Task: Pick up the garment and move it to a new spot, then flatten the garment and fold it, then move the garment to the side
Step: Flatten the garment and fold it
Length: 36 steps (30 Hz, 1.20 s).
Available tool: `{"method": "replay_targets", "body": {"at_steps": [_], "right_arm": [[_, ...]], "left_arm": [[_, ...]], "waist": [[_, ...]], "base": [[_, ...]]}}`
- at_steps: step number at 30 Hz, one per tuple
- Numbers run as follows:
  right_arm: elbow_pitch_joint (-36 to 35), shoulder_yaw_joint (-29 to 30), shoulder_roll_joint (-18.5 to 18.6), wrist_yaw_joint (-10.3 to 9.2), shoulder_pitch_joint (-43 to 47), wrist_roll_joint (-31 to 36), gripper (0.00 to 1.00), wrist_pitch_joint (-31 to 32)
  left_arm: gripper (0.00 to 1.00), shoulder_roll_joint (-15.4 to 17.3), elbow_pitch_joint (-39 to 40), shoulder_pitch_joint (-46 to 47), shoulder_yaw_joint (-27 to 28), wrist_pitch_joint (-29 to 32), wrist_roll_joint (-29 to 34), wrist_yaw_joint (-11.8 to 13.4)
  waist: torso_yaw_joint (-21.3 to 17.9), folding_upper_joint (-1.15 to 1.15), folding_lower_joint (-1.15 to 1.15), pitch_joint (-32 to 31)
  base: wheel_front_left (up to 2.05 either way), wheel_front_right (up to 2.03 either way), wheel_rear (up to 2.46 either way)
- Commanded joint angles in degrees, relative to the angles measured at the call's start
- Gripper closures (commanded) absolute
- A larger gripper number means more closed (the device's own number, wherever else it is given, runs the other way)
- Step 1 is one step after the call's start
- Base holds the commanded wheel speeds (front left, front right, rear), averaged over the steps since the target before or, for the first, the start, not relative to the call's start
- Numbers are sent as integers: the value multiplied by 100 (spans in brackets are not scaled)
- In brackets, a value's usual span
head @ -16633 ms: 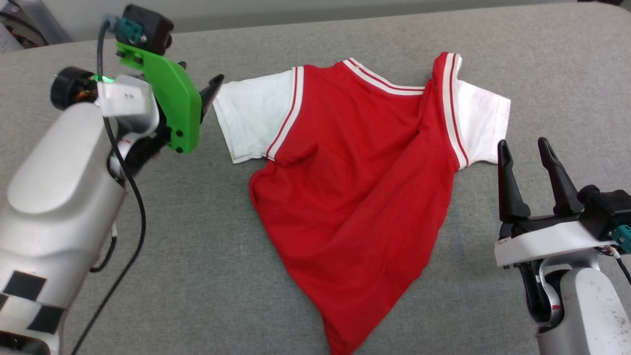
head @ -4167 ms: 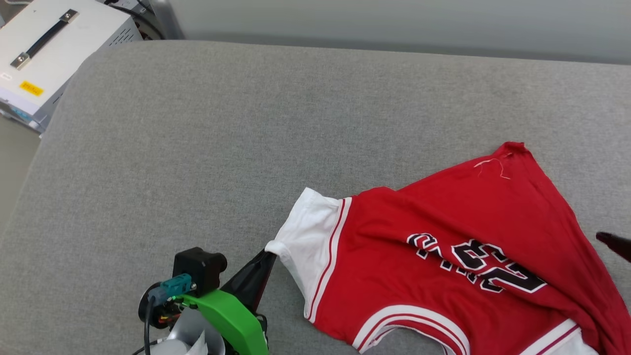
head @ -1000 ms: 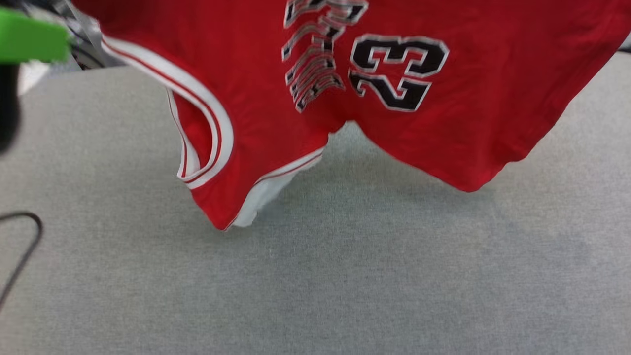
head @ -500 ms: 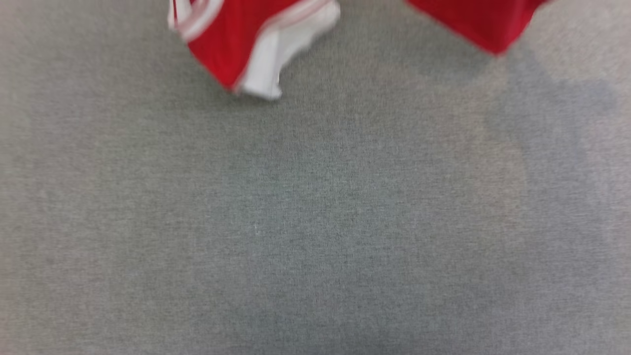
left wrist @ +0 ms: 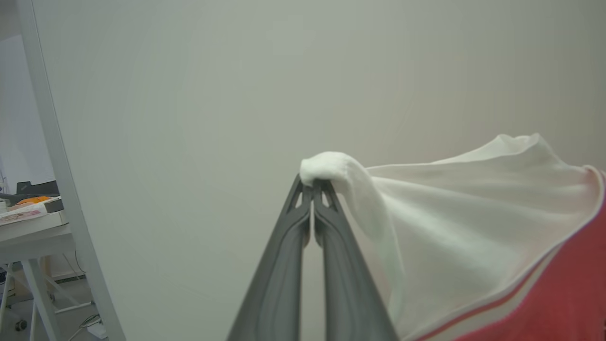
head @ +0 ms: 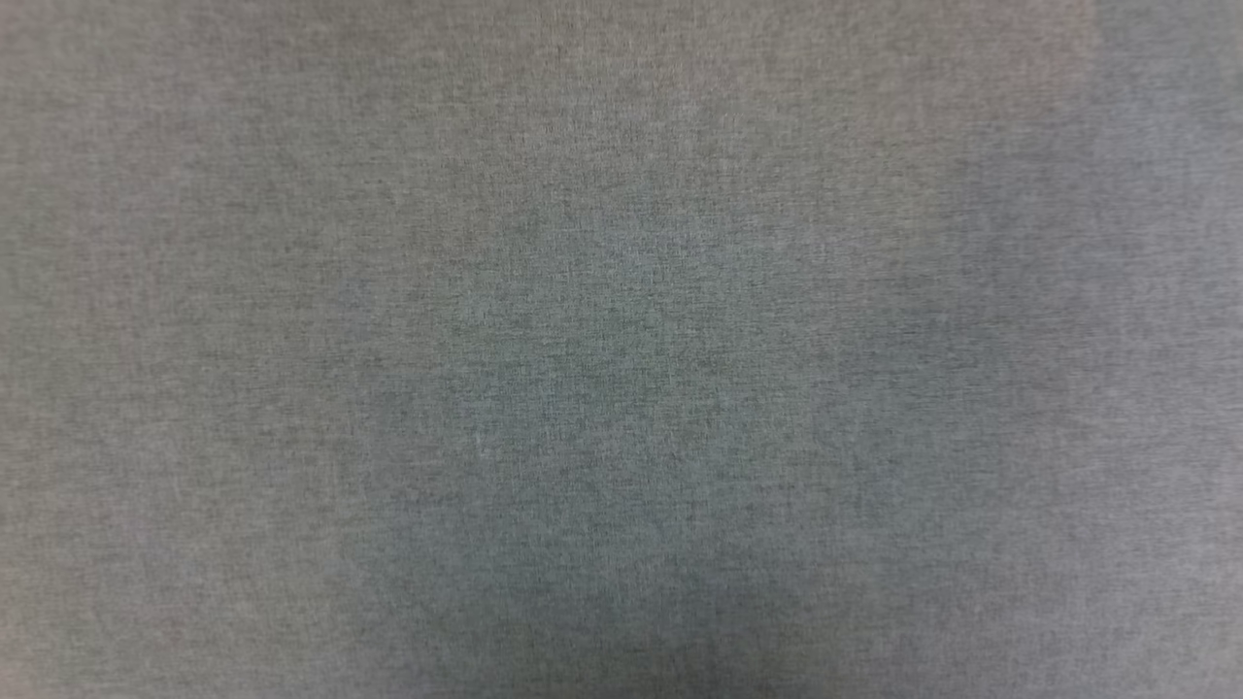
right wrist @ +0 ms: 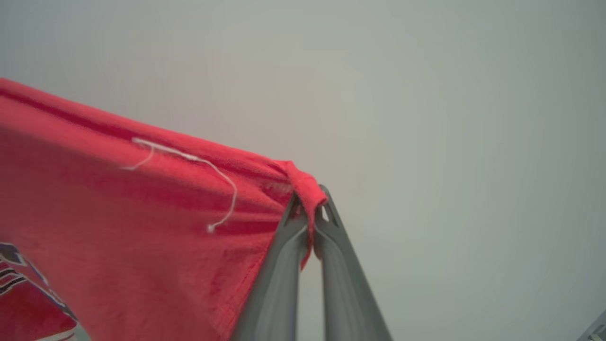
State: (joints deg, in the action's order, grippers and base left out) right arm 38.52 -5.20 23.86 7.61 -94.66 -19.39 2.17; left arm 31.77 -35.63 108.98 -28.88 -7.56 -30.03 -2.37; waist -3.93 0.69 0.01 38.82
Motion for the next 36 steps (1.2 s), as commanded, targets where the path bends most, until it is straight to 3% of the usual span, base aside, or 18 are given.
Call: {"method": "replay_targets", "body": {"at_steps": [1, 11, 19, 26, 36], "right_arm": [[178, 20, 0, -12, -82, 95, 100, -166], [970, -335, -521, -12, 242, 58, 100, -1300], [986, -1072, -795, -12, 1361, -299, 100, -1676], [459, -1770, -574, -12, 2896, -810, 100, -1714], [-38, -2486, 17, -12, 4827, -1721, 100, -1716]], "left_arm": [[100, 22, -187, 125, 20, -147, 72, -27], [100, -491, -778, -750, -33, -724, -90, -290], [100, -933, -122, -2681, 253, -741, -23, -345], [100, -1192, 503, -4954, 486, -742, 184, -375], [100, -1142, 1039, -7764, 828, -743, 378, -331]], "waist": [[38, -69, -1, 226], [175, -69, -1, 376], [300, -69, -1, -104], [400, -69, -1, -1002], [564, -69, -1, -2090]], "base": [[0, 0, 0], [0, 0, 0], [0, 0, 0], [0, 0, 0], [0, 0, 0]]}}
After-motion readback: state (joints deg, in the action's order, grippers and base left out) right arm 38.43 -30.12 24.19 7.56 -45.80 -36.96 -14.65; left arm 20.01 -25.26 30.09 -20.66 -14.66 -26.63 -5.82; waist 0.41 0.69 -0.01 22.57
